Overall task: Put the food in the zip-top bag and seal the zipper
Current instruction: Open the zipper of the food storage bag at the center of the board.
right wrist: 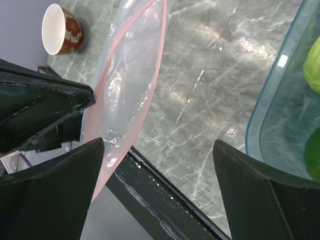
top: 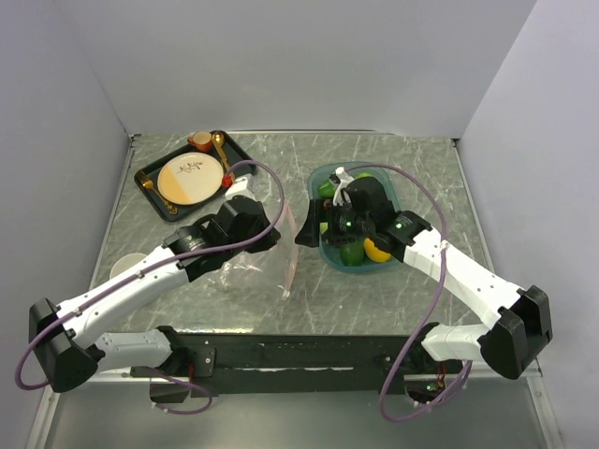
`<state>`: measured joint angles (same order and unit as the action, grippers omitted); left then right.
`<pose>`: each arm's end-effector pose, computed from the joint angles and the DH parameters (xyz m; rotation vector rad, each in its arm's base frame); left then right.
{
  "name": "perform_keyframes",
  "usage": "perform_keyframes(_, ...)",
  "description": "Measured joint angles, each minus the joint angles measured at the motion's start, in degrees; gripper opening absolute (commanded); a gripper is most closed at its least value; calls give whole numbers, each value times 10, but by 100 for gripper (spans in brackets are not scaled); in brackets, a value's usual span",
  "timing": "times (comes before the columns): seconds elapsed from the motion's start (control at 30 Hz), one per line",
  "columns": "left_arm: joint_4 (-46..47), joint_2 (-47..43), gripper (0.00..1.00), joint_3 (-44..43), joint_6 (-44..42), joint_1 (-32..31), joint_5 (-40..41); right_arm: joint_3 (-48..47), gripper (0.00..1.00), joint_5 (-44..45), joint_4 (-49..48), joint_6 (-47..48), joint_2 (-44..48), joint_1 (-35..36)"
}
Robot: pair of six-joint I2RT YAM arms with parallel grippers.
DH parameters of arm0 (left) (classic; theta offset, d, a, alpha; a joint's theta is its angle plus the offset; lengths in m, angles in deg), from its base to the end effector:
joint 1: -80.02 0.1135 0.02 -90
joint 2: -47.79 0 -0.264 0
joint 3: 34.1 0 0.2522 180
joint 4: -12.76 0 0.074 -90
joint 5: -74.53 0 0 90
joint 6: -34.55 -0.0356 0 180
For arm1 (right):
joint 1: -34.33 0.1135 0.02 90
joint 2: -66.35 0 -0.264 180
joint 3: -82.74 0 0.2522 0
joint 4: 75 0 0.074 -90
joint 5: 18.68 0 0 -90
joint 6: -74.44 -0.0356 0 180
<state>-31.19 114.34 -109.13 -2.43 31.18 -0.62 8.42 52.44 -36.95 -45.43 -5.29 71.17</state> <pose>0.1732 -0.1842 0.3300 -0.2337 2.2486 -0.7172 0.2144 0.1751 0.3135 -0.3412 2.3124 0.9848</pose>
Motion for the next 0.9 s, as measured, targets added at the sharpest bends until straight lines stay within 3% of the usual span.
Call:
perform_keyframes(0.23,6,-9,1,4,0,0,-15,-3,89,4,-22,-2,-14,5)
perform_keyframes(0.43,9,-9,1,13,0,0,-21,-19,70,4,-35,-5,-74,5)
perform_keyframes(0.5,9,-11,1,18,1,0,-21,-35,60,6,-37,-4,-96,5)
perform_keyframes(0.63,9,-21,1,30,1,0,-22,-59,51,2,-51,-3,-127,5)
perform_keyframes(0.8,14,-25,1,39,2,0,-22,-70,50,-30,-80,-6,-158,5)
perform_keyframes(0.9,15,-27,1,45,2,0,-22,-70,36,-45,-87,-8,-172,5)
